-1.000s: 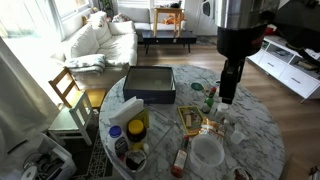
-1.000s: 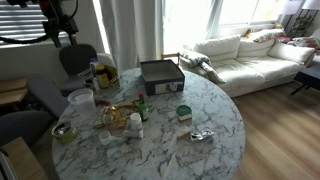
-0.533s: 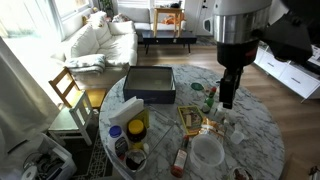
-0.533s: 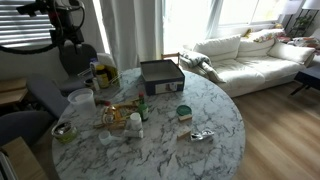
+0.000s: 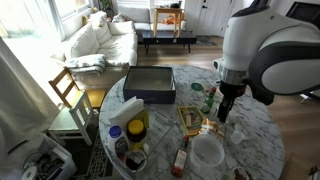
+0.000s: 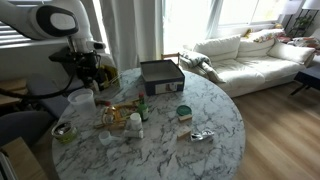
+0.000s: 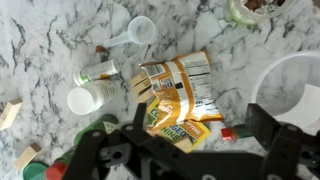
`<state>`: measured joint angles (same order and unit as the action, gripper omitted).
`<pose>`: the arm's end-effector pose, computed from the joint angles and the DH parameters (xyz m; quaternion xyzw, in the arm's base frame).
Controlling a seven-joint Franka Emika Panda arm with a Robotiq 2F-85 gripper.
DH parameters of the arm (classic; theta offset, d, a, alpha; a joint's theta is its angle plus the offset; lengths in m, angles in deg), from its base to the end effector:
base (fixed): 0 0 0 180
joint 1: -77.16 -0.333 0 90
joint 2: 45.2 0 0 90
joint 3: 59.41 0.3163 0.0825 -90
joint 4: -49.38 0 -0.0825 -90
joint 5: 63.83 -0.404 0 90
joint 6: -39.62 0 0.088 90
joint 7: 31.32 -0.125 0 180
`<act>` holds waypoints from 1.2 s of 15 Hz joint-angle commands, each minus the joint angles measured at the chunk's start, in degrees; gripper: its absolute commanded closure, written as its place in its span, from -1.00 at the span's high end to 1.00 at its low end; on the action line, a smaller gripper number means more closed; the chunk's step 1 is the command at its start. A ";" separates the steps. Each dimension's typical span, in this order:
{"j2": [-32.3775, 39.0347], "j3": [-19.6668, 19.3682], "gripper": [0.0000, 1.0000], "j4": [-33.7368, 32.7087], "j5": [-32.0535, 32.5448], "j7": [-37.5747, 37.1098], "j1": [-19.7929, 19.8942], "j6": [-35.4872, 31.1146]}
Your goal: Put the snack packet in the plastic cup then put the cup in the clear box
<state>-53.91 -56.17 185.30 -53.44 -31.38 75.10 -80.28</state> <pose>0.4764 0.0323 0.3452 0.9902 0.0948 -0.0600 0.0826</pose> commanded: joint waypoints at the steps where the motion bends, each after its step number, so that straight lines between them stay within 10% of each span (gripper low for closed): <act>1: 0.00 -0.70 1.00 1.26 -0.02 -0.22 0.53 -1.22; 7: 1.36 -1.70 1.00 2.42 -0.49 -1.03 1.66 -3.46; 18: 12.28 -4.82 1.00 7.59 -4.78 7.38 3.50 -27.59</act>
<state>-43.81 -60.54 191.86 -56.98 -26.59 77.88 -103.57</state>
